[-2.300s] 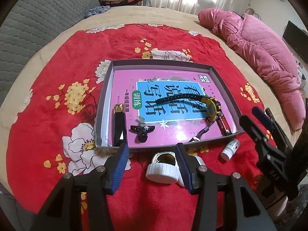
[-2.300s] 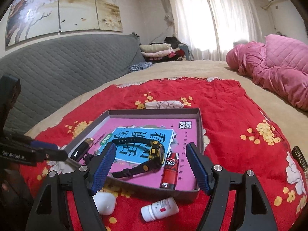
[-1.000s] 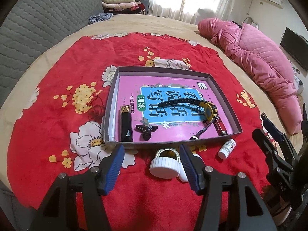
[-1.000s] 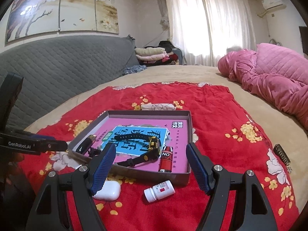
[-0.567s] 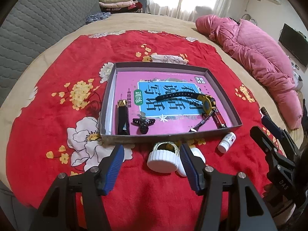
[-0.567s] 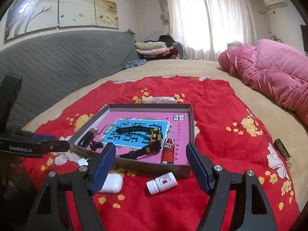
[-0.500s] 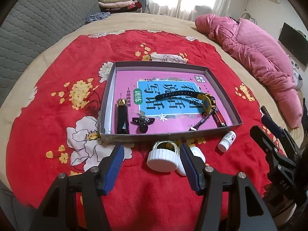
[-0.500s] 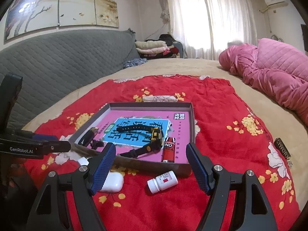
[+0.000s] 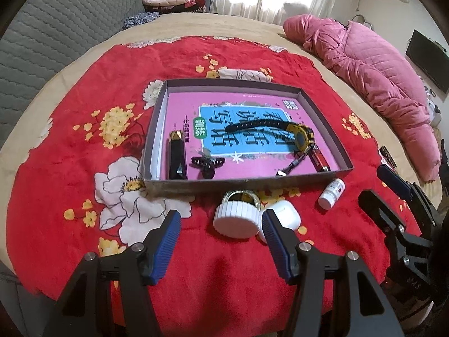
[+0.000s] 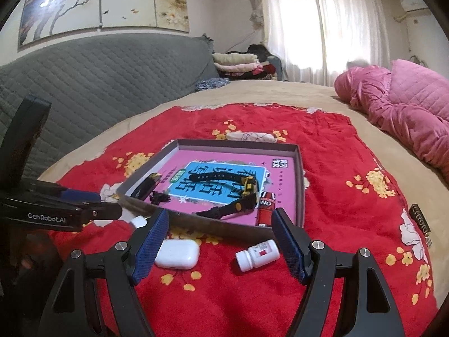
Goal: Organize rigid objects
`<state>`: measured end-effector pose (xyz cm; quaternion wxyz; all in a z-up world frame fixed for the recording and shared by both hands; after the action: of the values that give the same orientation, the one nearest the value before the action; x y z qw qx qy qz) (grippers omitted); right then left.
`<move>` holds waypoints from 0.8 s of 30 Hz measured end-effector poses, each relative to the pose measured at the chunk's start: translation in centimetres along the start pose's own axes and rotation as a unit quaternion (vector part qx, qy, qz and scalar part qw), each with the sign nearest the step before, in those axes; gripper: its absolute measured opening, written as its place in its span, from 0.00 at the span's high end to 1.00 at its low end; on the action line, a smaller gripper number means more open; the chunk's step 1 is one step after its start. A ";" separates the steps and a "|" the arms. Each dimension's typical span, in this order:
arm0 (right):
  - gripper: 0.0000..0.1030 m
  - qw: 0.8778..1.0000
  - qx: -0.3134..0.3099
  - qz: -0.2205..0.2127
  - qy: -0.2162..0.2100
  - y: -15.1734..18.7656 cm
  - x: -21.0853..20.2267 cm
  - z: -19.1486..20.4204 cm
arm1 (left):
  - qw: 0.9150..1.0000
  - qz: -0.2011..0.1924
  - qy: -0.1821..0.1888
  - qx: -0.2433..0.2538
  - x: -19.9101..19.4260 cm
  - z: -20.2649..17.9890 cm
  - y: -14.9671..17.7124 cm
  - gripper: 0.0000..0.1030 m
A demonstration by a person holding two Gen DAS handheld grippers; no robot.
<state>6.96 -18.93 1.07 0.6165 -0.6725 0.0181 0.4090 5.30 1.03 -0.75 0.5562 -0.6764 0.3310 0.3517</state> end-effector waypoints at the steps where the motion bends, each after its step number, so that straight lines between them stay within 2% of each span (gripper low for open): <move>1: 0.26 1.000 -0.002 0.004 -0.004 0.1 0.1 0.2 | 1.000 0.002 0.000 0.002 0.0 0.0 0.1 0.42; 5: 0.26 1.000 -0.010 0.019 -0.015 0.5 0.5 0.9 | 1.000 0.008 -0.002 0.001 0.2 0.2 0.6 0.42; 15: 0.26 0.999 -0.007 0.038 0.013 1.2 0.9 0.3 | 1.000 0.017 0.006 -0.001 0.5 0.1 1.0 0.42; 24: 0.26 0.998 0.007 0.052 0.018 1.6 1.5 -0.7 | 0.999 0.031 0.010 0.001 1.4 -0.2 1.8 0.42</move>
<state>7.48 -19.23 -1.18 0.5985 -0.6737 0.0666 0.4284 4.60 0.48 -2.84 0.5419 -0.6689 0.3578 0.3618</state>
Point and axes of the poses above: each gripper's, at about its wrist camera, not at the fingertips, and x roughly the way its jaws point, z to its left, y to its underside, the point moved 4 cm from there along x, roughly the way its jaws point, and after that the axes turned 1 degree about -x, right-handed, at the moved point
